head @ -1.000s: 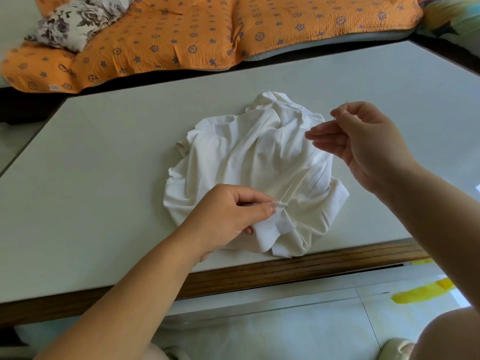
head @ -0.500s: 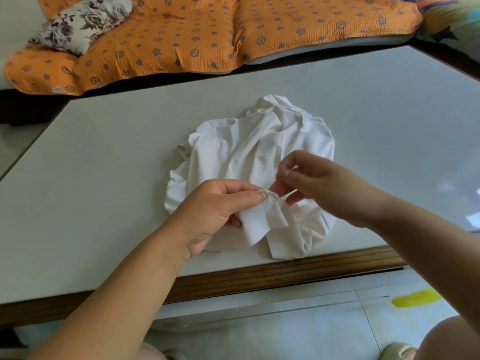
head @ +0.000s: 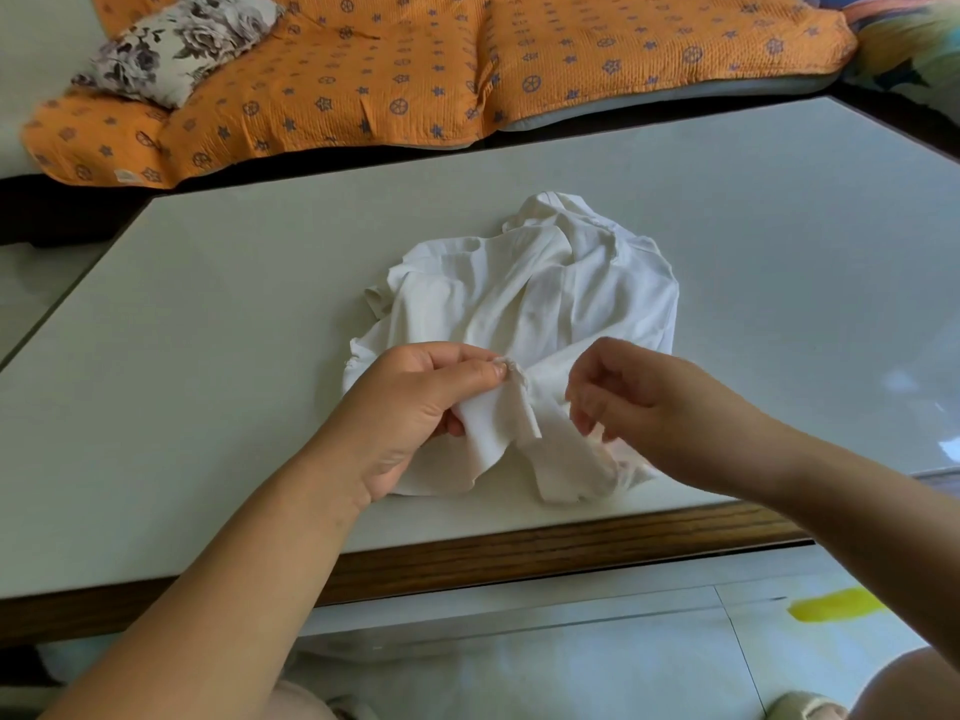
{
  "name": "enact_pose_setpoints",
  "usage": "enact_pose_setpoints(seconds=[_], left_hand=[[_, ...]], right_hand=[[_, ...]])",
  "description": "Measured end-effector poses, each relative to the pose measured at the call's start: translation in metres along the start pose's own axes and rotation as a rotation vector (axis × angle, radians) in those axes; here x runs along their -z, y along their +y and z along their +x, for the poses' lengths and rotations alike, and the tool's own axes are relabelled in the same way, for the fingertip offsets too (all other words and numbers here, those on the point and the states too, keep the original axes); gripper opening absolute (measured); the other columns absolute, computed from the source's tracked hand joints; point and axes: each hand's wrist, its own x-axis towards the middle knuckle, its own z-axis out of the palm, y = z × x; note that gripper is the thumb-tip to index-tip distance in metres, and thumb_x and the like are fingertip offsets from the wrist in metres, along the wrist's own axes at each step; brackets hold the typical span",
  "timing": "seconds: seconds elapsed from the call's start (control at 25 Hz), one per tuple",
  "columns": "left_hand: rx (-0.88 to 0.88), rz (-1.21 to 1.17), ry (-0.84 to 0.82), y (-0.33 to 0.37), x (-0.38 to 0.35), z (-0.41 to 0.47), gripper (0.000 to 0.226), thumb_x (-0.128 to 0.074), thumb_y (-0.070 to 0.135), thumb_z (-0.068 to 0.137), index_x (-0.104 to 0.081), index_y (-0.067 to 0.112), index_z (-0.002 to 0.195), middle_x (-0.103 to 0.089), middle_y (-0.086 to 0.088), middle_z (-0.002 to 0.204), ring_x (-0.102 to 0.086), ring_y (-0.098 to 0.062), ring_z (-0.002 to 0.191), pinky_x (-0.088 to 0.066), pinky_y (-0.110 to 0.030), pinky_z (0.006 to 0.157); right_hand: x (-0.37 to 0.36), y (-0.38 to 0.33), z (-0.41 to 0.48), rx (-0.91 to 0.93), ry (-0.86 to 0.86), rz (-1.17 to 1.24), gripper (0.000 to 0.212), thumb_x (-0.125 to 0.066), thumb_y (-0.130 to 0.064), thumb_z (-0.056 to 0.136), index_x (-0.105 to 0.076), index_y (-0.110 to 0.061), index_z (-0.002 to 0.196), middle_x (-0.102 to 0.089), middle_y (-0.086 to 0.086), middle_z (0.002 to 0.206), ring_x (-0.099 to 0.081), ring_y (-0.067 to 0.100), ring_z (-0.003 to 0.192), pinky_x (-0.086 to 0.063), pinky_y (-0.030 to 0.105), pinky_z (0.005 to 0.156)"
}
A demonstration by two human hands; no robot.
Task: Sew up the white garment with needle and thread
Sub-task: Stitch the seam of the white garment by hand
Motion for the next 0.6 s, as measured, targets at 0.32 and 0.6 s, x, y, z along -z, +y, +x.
enact_pose_setpoints(seconds=[0.32, 0.6], left_hand=[[-0.021, 0.082, -0.003, 0.000, -0.006, -0.004, 0.010, -0.071, 0.020, 0.084, -0.080, 0.021, 0.078, -0.072, 0.001, 0.078, -0.061, -0.015, 0.081, -0.046, -0.029, 0.070], [-0.021, 0.055, -0.038, 0.000, -0.005, -0.003, 0.006, -0.074, 0.020, 0.082, -0.080, 0.017, 0.082, -0.073, -0.003, 0.082, -0.060, -0.019, 0.082, -0.045, -0.029, 0.069]], right_hand=[[-0.001, -0.015, -0.011, 0.111, 0.056, 0.186, 0.009, -0.061, -0.027, 0.094, -0.064, -0.025, 0.085, -0.069, -0.001, 0.062, -0.058, 0.009, 0.049, -0.044, 0.016, 0.051], [-0.007, -0.012, -0.005, 0.055, 0.071, 0.074, 0.013, -0.064, -0.029, 0.090, -0.067, -0.031, 0.077, -0.064, -0.008, 0.053, -0.055, 0.003, 0.044, -0.047, 0.013, 0.053]])
